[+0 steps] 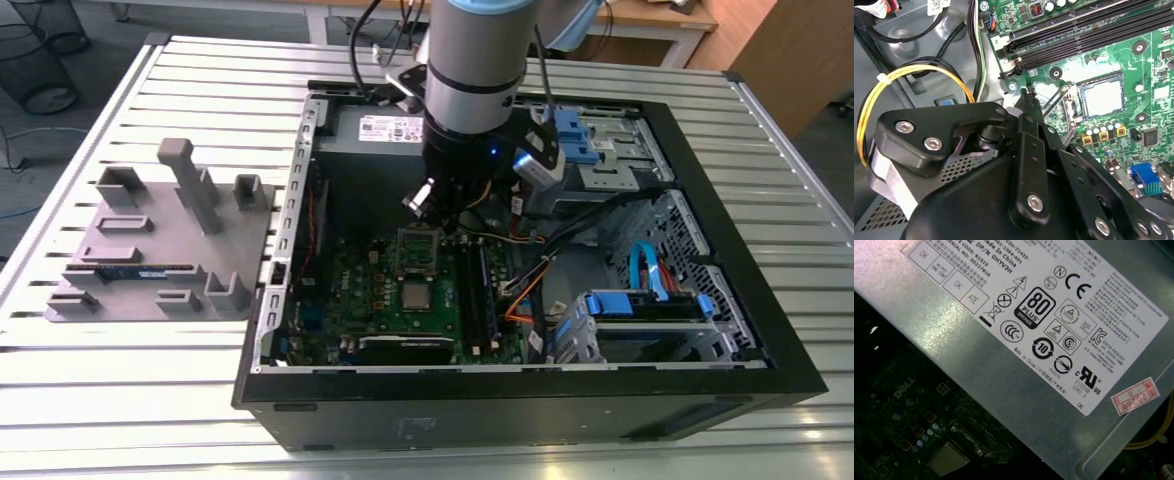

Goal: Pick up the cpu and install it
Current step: 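Close the cpu cover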

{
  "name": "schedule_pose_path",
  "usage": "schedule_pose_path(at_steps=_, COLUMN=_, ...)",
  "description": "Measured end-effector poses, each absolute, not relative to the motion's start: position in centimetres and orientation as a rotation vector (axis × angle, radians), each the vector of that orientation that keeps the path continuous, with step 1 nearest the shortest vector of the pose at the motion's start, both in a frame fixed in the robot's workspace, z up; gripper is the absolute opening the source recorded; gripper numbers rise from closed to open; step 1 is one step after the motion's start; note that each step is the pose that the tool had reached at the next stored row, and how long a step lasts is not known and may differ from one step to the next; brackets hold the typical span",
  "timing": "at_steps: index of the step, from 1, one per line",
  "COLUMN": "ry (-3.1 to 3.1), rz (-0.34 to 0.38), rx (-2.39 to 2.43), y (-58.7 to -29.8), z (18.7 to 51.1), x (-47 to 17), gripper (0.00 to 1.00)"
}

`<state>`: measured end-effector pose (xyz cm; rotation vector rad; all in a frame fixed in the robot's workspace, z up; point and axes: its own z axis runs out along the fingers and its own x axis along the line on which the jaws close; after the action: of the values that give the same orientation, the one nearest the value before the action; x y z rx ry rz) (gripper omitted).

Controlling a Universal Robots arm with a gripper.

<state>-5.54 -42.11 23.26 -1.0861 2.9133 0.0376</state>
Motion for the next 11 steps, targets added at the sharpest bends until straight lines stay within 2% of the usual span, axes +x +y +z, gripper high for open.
schedule_pose_path(at_steps=11, ry=2.908, rz=0.029, rx=-1.106, y=-42.11, z=23.35, x=-5.58, gripper=0.11)
